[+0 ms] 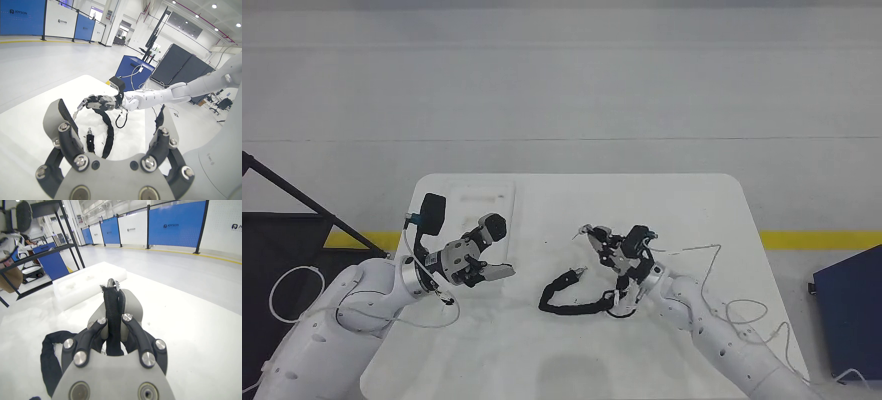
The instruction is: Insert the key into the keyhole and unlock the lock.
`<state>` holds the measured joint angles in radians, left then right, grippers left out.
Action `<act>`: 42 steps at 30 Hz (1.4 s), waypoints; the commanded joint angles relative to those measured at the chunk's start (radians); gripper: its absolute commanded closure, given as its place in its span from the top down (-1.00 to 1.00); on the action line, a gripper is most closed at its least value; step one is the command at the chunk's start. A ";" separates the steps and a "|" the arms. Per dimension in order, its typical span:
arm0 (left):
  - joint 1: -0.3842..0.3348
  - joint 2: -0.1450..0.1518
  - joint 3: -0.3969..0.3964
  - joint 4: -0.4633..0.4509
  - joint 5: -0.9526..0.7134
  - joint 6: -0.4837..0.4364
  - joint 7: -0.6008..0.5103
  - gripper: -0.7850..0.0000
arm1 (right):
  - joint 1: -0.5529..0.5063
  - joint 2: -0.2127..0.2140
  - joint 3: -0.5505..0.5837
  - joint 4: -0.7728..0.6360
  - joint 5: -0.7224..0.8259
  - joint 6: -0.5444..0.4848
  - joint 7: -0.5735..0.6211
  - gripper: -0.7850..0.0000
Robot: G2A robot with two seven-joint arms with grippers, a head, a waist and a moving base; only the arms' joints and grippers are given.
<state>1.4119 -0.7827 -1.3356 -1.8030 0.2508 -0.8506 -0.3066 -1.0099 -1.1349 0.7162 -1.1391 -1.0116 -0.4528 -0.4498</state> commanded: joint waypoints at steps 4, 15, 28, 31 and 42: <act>0.000 0.000 0.000 0.000 0.000 0.000 0.000 1.00 | 0.001 -0.009 0.005 0.032 -0.017 0.026 0.042 -1.00; 0.000 0.000 0.000 0.000 0.000 0.000 0.000 1.00 | -0.043 0.008 0.070 -0.009 -0.084 0.067 0.177 -1.00; 0.000 0.000 0.000 0.000 0.000 0.000 0.000 1.00 | -0.223 0.075 0.246 -0.168 -0.187 0.090 0.242 0.72; 0.000 0.000 0.000 0.000 0.000 0.000 0.000 1.00 | -0.258 0.085 0.276 -0.205 -0.204 0.085 0.256 1.00; 0.000 0.000 0.000 0.000 0.000 0.000 0.000 1.00 | -0.376 0.114 0.394 -0.347 -0.262 0.112 0.249 1.00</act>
<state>1.4119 -0.7827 -1.3356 -1.8030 0.2508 -0.8506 -0.3066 -1.3753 -1.0230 1.0991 -1.4684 -1.2722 -0.3408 -0.1928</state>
